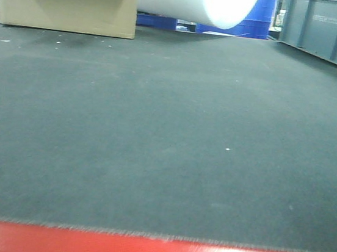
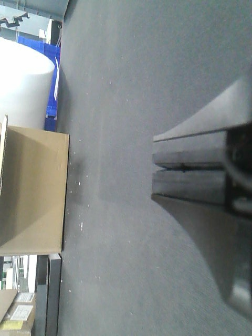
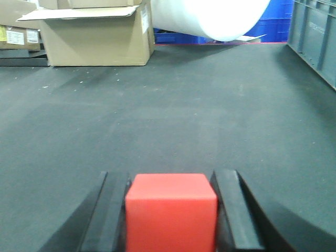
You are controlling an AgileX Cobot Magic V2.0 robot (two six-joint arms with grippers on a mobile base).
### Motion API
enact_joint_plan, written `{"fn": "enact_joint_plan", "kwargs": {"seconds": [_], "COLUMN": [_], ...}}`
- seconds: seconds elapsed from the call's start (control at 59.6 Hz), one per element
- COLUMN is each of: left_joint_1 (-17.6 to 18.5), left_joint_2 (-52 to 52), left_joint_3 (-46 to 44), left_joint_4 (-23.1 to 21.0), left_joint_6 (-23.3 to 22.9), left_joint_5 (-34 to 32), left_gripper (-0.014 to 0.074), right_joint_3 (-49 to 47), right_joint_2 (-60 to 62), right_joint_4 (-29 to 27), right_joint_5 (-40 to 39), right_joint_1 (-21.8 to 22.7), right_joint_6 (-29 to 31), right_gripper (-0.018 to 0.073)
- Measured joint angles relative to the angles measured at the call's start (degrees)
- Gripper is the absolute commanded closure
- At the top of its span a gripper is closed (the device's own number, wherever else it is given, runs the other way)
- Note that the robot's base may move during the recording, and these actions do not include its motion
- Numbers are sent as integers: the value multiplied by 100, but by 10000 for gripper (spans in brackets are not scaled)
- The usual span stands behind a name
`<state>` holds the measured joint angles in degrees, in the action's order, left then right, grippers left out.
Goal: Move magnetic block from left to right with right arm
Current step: 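Stop at the second table holding the cube in the right gripper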
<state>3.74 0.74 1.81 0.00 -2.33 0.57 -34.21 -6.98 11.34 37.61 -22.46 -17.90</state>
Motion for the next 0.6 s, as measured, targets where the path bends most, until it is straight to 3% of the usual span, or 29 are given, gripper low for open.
{"fn": "enact_joint_plan", "kwargs": {"seconds": [0.604], "left_joint_1": [0], "left_joint_2": [0], "left_joint_3": [0], "left_joint_4": [0], "left_joint_6": [0], "left_joint_5": [0], "left_gripper": [712], "right_joint_3": [0], "right_joint_2": [0], "right_joint_4": [0], "right_joint_5": [0], "right_joint_1": [0], "right_joint_6": [0], "right_gripper": [473]}}
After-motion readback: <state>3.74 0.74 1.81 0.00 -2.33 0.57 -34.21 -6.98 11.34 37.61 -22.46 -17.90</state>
